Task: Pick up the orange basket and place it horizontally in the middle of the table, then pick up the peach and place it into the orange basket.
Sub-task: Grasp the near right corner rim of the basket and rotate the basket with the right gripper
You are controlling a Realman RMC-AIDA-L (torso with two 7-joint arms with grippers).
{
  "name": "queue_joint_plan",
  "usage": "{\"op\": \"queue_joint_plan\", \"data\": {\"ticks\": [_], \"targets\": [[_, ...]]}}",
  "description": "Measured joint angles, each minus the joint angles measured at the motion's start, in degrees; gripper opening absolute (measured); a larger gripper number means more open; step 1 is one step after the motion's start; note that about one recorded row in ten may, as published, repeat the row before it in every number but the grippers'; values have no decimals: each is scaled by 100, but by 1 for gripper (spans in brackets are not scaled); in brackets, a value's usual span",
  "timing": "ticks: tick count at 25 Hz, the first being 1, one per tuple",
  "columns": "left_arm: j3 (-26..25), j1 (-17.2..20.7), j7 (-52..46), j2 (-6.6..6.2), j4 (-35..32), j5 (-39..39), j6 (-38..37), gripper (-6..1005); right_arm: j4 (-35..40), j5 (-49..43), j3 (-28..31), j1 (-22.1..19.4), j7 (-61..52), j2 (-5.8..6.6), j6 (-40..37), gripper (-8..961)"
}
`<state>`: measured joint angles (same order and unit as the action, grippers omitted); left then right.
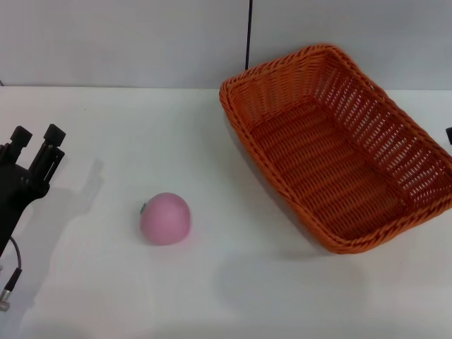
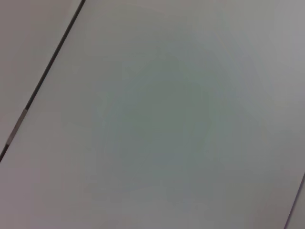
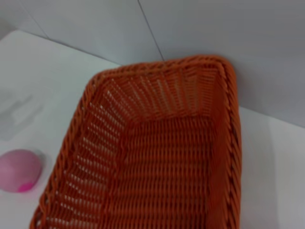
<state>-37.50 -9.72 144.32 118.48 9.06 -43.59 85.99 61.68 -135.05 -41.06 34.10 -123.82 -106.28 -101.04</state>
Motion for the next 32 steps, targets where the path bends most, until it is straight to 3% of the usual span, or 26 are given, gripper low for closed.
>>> {"op": "queue_joint_plan", "data": {"ticks": [22, 24, 29, 32], "targets": [[-20, 50, -78, -9, 0, 0, 88, 704, -1042, -488, -499, 344, 431, -213, 802, 701], [-23, 50, -79, -10, -1, 0, 88, 704, -1009, -489, -480, 345, 445, -243, 809, 484], [-38, 50, -79, -15, -4, 0, 81, 704, -941, -467, -452, 315, 447, -247, 790, 269], [-40, 50, -79, -16, -16, 0, 72, 703, -910, -460, -449, 297, 447, -254, 779, 232]]}}
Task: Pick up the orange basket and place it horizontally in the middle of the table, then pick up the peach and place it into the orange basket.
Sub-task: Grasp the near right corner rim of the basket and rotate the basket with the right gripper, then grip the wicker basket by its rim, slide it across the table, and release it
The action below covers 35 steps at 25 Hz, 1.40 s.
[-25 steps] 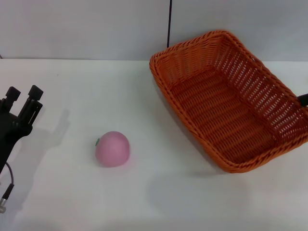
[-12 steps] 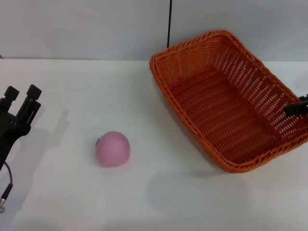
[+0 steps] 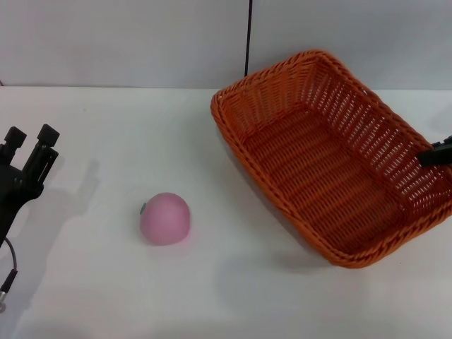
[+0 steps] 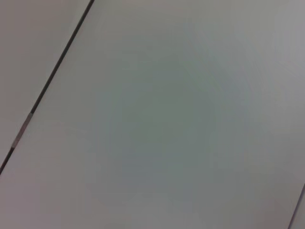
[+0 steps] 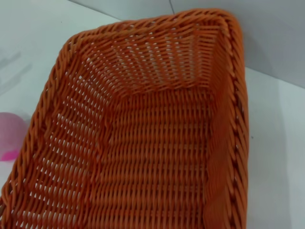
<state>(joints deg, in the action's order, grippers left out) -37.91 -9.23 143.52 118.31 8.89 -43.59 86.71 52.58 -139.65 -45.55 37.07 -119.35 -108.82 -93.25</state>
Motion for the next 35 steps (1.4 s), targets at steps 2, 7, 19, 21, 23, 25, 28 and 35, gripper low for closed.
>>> {"op": "queue_joint_plan", "data": {"ticks": [2, 7, 19, 21, 23, 25, 28, 35], "targets": [[0, 0, 0, -2, -15, 0, -2, 703, 28, 13, 11, -18, 6, -12, -6, 208], [4, 0, 0, -1, -42, 0, 3, 702, 425, 280, 197, -200, 69, -71, -142, 199], [30, 0, 0, 7, -62, 0, 12, 701, 1285, 1711, 599, -781, 360, -30, -643, 171], [33, 0, 0, 7, -58, 0, 14, 701, 1289, 1838, 762, -791, 469, -9, -804, 167], [33, 0, 0, 7, -56, -3, 14, 701, 1308, 1882, 890, -785, 572, -2, -943, 166], [32, 0, 0, 7, -55, -5, 13, 700, 1343, 1901, 989, -768, 693, 0, -1064, 165], [29, 0, 0, 7, -55, -6, 13, 700, 1356, 1938, 1034, -746, 865, 7, -1184, 165], [19, -16, 0, 7, -61, -9, 13, 699, 1212, 1957, 981, -649, 1471, 56, -1384, 164]]}}
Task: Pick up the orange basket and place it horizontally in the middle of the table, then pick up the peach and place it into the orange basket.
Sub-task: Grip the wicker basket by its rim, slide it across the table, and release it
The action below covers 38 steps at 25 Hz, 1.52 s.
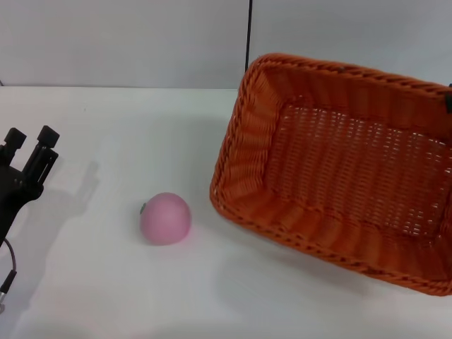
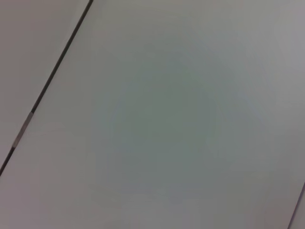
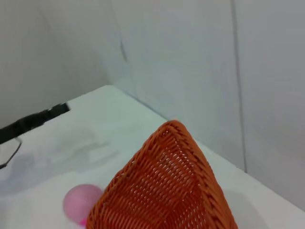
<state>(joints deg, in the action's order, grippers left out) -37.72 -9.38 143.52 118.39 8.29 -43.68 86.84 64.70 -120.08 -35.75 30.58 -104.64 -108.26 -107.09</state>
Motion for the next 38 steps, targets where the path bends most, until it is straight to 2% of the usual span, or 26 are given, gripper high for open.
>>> {"op": "queue_joint_plan", "data": {"ticks": [6, 12, 18, 26, 32, 38], "targets": [[8, -28, 0, 4, -3, 4, -3, 698, -853, 6, 34, 303, 812, 130, 89, 164], [16, -45, 0, 15, 52, 7, -3, 698, -1931, -322, -78, 897, 1580, 307, 489, 163], [47, -47, -4, 29, 59, 9, -3, 697, -2140, -779, -89, 1123, 1707, 316, 675, 163], [28, -71, -8, 28, 59, 9, -13, 696, -2171, -848, -107, 1234, 1843, 312, 820, 162], [24, -103, -9, 26, 57, 9, -39, 695, -2181, -844, -88, 1426, 1534, 313, 1302, 207], [111, -192, 9, 34, 44, 9, -150, 695, -2196, -468, -55, 1557, 1784, 268, 1974, 261]]}}
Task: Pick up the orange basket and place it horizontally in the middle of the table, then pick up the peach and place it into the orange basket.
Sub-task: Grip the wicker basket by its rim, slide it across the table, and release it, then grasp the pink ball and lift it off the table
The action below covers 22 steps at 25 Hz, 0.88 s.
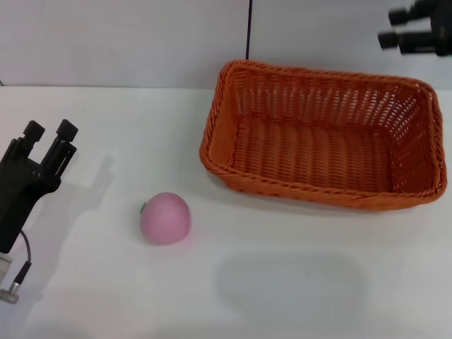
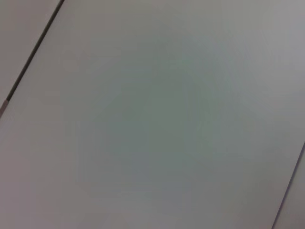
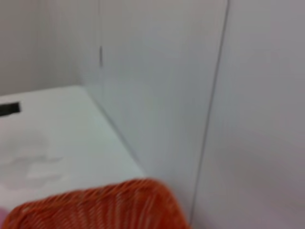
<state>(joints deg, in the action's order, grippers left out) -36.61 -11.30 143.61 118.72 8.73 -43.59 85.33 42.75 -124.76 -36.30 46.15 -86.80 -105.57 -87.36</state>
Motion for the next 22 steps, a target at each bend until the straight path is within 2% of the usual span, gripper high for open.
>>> {"op": "queue_joint_plan", "data": {"ticks": [1, 2, 3, 5, 6, 7, 8, 9, 10, 11, 12, 13, 14, 15, 16, 17, 18, 21, 22], "targets": [[0, 0, 0, 0, 0, 0, 0, 694, -13, 106, 0, 0, 77, -19, 79, 270], [0, -10, 0, 0, -1, 0, -4, 694, -24, 367, 26, -70, 236, -72, 144, 325], [0, -10, 0, 0, -1, 0, -4, 694, -24, 367, 26, -70, 236, -72, 144, 380], [104, -22, 10, -7, 4, 1, -9, 694, -3, 1006, 55, -431, 478, -171, 143, 491], [104, -22, 10, -7, 4, 1, -9, 694, -3, 1006, 55, -431, 478, -171, 143, 518], [104, -22, 10, -7, 4, 1, -9, 694, 10, 1486, 56, -731, 627, -240, 122, 544], [104, -22, 10, -7, 4, 1, -9, 694, 10, 1486, 56, -731, 627, -240, 122, 571], [183, -26, 18, -21, -1, -2, -8, 693, 33, 2080, 56, -1154, 782, -349, 113, 598], [183, -26, 18, -21, -1, -2, -8, 693, 33, 2080, 56, -1154, 782, -349, 113, 625], [183, -26, 18, -21, -1, -2, -8, 693, 46, 2308, 56, -1347, 862, -416, 107, 651], [531, -84, 49, -100, -83, 1, 18, 693, 70, 2880, 62, -1793, 1067, -566, 92, 678], [531, -84, 49, -100, -83, 1, 18, 693, 70, 2880, 62, -1793, 1067, -566, 92, 678], [531, -84, 49, -100, -83, 1, 18, 693, 85, 3408, 65, -2223, 1308, -734, 55, 677], [713, -145, 51, -167, -195, 2, 48, 693, 85, 3408, 65, -2223, 1308, -734, 55, 677], [898, -230, 28, -261, -361, 0, 87, 693, 86, 3640, 63, -2407, 1421, -812, 33, 676], [1083, -290, 14, -338, -466, 0, 145, 693, 85, 4029, 97, -2715, 1622, -960, 8, 676], [1149, -311, 11, -365, -497, 0, 164, 692, 85, 4029, 97, -2715, 1622, -960, 8, 676], [1191, -382, 4, -448, -628, 0, 207, 692, -11, 4456, 348, -3053, 1963, -1172, -4, 676], [1185, -456, 3, -463, -766, 1, 211, 692, -200, 4607, 667, -3173, 2153, -1278, -37, 676]]}}
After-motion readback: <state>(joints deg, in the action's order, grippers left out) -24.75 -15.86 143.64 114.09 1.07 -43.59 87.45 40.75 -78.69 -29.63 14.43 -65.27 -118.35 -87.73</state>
